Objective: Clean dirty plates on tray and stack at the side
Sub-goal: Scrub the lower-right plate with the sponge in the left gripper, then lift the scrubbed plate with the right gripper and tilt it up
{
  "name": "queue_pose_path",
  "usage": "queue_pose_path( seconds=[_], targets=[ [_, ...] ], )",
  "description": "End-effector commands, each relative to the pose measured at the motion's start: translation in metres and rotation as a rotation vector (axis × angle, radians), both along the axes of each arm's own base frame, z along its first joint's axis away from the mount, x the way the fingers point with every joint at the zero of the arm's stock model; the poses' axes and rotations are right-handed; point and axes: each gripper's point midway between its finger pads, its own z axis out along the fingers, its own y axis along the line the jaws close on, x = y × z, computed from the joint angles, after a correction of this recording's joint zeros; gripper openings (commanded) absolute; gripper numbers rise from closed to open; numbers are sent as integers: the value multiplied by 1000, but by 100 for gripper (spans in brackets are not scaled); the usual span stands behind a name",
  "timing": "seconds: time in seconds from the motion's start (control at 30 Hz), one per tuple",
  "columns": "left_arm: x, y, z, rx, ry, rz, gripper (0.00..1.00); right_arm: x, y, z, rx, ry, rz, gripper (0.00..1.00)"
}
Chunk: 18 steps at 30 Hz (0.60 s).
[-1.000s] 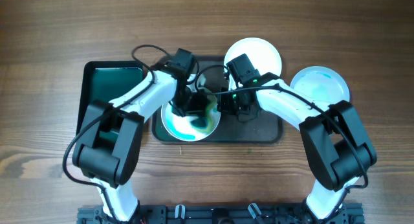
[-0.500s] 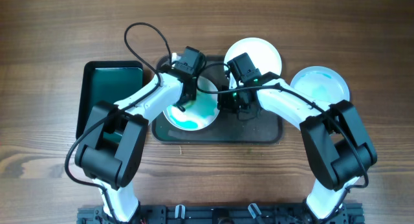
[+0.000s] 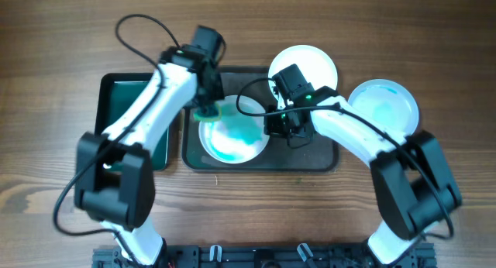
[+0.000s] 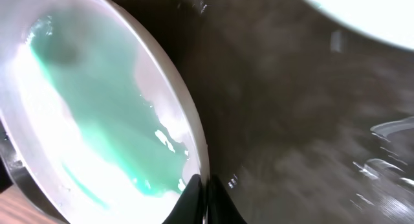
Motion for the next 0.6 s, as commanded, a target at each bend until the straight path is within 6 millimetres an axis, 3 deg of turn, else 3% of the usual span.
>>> queue_pose_path(
  seconds=[0.0, 0.27, 0.47, 0.57],
  targets=[
    [11, 8, 28, -104, -55, 19, 4, 10, -17, 36, -144, -182, -9, 4],
    [15, 15, 29, -106, -64, 37, 4, 5, -59, 106, -540, -522, -53, 4],
    [15, 12, 29, -119, -60, 37, 4, -13, -56, 163, -769, -812, -34, 4],
    [15, 9, 29, -139, -58, 31, 4, -27, -52, 202, -874, -991, -27, 4]
  ],
)
